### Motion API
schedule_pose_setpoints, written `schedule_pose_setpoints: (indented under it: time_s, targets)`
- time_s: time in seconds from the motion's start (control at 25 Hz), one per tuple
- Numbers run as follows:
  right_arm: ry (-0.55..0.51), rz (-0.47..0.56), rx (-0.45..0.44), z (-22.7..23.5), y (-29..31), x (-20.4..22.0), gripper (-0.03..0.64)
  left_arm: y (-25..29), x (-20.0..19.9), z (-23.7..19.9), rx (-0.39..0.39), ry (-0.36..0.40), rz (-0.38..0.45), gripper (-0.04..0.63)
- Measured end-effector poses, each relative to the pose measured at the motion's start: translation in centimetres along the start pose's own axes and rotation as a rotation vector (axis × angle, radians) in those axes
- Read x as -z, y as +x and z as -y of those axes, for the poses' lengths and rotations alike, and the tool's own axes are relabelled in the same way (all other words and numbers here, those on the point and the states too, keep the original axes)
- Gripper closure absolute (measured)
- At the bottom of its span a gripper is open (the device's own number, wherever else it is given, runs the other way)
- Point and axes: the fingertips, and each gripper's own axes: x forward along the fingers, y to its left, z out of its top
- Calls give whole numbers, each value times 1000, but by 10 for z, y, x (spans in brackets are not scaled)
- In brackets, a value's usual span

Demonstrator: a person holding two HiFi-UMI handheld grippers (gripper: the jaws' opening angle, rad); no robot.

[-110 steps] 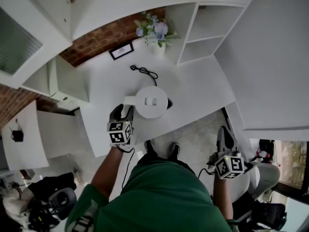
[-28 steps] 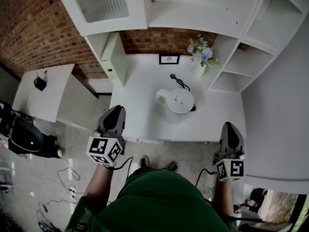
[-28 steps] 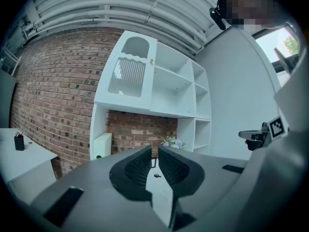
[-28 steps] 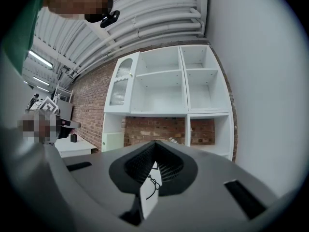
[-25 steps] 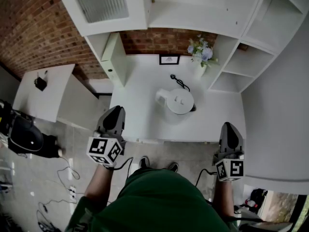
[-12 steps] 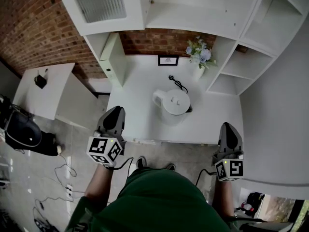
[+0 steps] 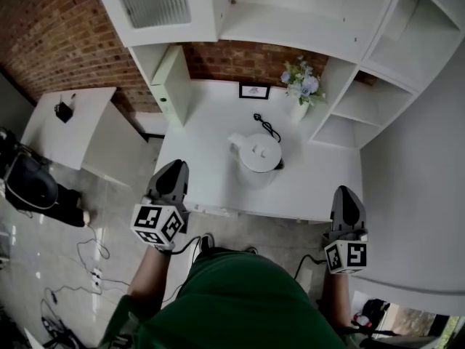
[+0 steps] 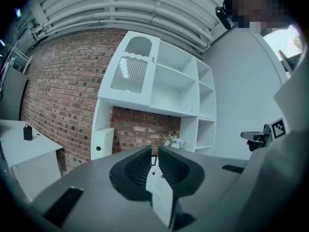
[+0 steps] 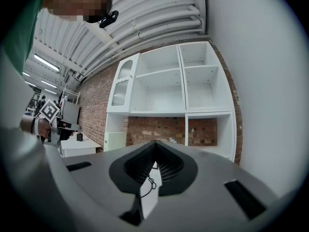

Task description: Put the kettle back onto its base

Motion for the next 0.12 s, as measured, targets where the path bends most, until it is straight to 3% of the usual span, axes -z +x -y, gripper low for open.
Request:
schedule_pose_setpoints:
  time_s: [0.12]
  targets:
    - [-2, 4, -9, 6, -2, 1, 604, 0, 3, 5, -12, 8, -3, 540]
